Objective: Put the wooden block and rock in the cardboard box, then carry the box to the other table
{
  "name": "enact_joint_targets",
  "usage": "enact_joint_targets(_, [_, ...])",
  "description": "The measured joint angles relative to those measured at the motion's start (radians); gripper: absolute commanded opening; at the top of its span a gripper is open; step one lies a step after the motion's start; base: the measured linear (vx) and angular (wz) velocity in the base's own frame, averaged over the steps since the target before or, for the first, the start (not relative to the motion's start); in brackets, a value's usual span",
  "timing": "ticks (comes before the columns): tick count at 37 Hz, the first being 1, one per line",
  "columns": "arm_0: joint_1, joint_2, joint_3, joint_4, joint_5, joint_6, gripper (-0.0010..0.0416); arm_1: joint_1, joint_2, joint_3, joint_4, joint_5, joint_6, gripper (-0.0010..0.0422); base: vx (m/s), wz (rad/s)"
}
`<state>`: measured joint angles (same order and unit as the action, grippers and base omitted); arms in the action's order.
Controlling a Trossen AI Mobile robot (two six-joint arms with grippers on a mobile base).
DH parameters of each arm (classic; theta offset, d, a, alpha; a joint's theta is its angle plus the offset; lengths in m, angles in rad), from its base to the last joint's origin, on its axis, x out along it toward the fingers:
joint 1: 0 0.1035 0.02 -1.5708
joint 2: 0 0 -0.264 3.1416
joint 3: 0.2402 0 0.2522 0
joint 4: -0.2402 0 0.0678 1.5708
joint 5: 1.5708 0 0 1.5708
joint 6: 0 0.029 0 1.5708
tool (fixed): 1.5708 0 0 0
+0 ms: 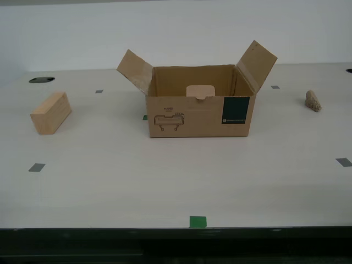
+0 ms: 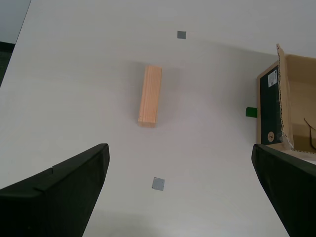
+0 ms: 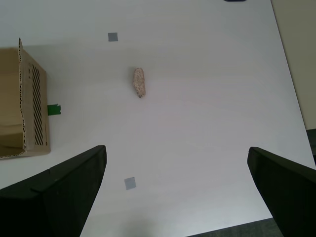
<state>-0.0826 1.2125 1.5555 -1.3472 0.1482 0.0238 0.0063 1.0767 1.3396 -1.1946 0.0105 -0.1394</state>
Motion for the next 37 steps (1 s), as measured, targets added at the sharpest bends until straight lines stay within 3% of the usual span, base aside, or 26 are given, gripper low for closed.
enact_joint_targets(4, [-0.001,0.0,0.0,0.0,0.0,-0.002,0.04,0.0,0.0,0.0,0.003,0.0,0.003,0.04,0.0,0.0])
enact_joint_targets(12, [0.001,0.0,0.0,0.0,0.0,-0.006,0.04,0.0,0.0,0.0,0.008,-0.001,0.056,0.04,0.0,0.0])
enact_joint_targets(25, [0.001,0.0,0.0,0.0,0.0,-0.006,0.0399,0.0,0.017,0.0,0.008,-0.001,0.059,0.04,0.0,0.0])
enact_joint_targets(37, [0.001,0.041,0.0,0.001,0.0,-0.006,0.04,0.0,0.126,0.0,0.008,-0.002,0.059,0.04,0.0,0.0])
